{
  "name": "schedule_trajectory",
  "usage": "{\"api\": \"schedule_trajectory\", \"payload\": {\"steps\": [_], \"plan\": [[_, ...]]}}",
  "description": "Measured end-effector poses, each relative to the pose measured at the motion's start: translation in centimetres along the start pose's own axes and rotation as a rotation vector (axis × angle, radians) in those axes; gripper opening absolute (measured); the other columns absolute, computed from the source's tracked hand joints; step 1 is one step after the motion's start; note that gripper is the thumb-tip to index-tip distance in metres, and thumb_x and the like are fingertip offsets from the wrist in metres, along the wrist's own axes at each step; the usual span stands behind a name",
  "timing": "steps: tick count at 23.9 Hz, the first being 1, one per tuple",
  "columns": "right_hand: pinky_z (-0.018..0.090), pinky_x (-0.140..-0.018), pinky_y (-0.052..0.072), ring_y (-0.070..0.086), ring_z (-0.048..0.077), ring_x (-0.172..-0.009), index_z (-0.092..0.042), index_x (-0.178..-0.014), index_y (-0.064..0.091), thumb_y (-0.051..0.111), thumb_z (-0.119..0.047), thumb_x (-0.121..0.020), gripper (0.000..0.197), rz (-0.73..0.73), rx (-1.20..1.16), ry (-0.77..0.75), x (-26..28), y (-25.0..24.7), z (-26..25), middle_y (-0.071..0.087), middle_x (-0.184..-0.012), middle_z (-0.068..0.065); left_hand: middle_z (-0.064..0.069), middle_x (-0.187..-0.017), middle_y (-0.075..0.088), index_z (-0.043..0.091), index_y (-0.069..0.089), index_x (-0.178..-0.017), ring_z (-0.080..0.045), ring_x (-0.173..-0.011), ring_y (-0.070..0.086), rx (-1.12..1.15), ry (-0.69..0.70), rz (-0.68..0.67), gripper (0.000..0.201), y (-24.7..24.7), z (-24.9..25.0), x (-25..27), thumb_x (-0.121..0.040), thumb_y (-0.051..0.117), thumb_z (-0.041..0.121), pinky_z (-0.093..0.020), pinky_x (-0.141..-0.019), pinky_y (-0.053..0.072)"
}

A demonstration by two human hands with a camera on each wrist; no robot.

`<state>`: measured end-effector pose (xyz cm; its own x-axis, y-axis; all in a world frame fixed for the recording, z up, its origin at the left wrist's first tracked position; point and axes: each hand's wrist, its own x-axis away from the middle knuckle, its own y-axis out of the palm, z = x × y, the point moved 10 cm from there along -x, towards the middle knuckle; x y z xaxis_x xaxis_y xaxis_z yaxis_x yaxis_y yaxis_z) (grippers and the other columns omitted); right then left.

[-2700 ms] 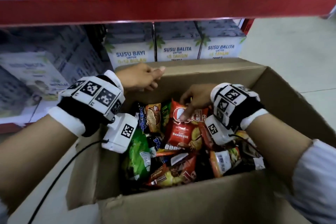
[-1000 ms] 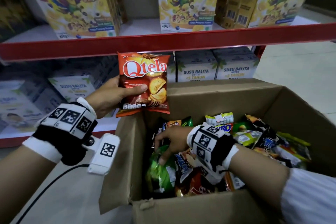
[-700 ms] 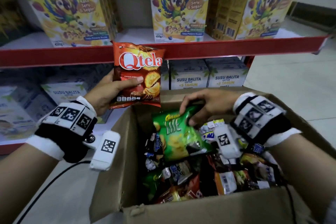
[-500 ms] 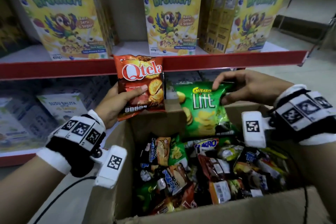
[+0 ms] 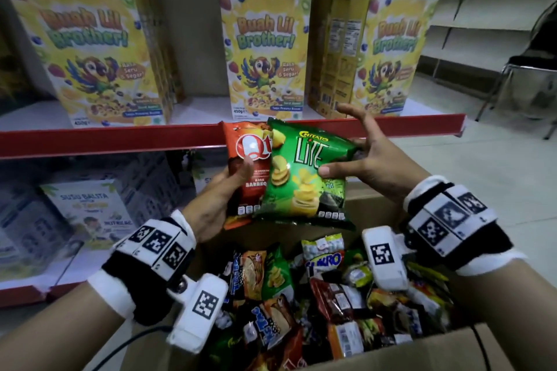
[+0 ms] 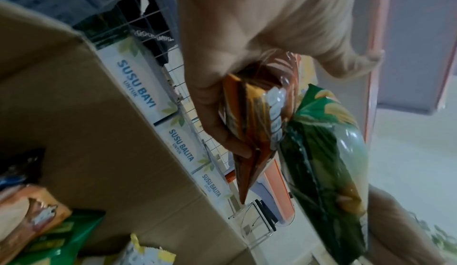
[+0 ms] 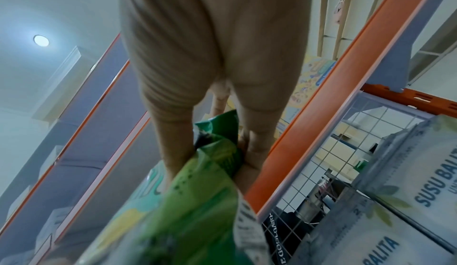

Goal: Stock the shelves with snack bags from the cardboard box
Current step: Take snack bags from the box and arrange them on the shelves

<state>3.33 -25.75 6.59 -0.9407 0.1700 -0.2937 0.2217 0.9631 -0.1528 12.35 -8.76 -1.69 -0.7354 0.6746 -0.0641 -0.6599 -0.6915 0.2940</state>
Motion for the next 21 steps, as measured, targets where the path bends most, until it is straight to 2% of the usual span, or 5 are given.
{"api": "schedule_trajectory", "payload": {"steps": [3,6,8,15,21], "plan": [[0.028,-0.075,0.057,0.071,0.022,-0.090,-0.043,-0.133,0.032,0.086,-0.009,-0.049,0.105,0.060,-0.050,-0.016,-0.2,-0.1,0.4,0.068,-0.100,0.018,-0.003,-0.105,0.073,0.021,0.061,-0.117,-0.019,-0.093,0.071,0.009,0.065,-0.026,0.077,0.7,0.6,0.1,-0.048,0.092,0.036,-0.029,-0.070,0.058],[0.029,-0.089,0.054,0.067,0.019,-0.103,-0.028,-0.119,0.053,0.085,-0.030,-0.056,0.071,0.076,-0.069,0.033,-0.3,1.1,1.3,0.069,-0.108,0.007,-0.007,-0.100,0.074,0.015,0.062,-0.115,-0.020,-0.084,0.073,0.040,0.127,0.105,0.062,-0.3,1.3,0.1,-0.058,0.084,0.015,-0.027,-0.064,0.057],[0.029,-0.091,0.052,0.067,0.015,-0.104,-0.023,-0.111,0.062,0.082,-0.043,-0.058,0.060,-0.012,-0.011,0.078,-0.3,2.9,1.8,0.071,-0.109,-0.003,-0.005,-0.094,0.075,0.014,0.060,-0.114,-0.019,-0.081,0.073,0.070,0.159,0.127,0.057,-0.4,1.7,0.3,-0.060,0.077,0.018,-0.025,-0.062,0.057],[0.024,-0.087,0.054,0.069,0.013,-0.097,-0.017,-0.105,0.066,0.076,-0.025,-0.065,0.042,-0.005,-0.003,0.014,-0.2,1.9,0.9,0.074,-0.103,-0.003,0.004,-0.095,0.074,0.020,0.060,-0.114,-0.012,-0.089,0.071,0.074,0.144,-0.063,0.094,1.9,2.5,0.8,-0.031,0.091,0.051,-0.027,-0.069,0.058],[0.010,-0.071,0.049,0.067,-0.004,-0.084,-0.024,-0.101,0.063,0.077,-0.031,-0.063,0.041,0.031,0.037,0.000,1.1,0.4,0.5,0.072,-0.085,-0.021,0.001,-0.099,0.075,0.022,0.059,-0.111,-0.016,-0.090,0.071,0.082,0.154,-0.122,0.092,4.8,2.7,0.0,-0.030,0.094,0.046,-0.029,-0.069,0.058]]}}
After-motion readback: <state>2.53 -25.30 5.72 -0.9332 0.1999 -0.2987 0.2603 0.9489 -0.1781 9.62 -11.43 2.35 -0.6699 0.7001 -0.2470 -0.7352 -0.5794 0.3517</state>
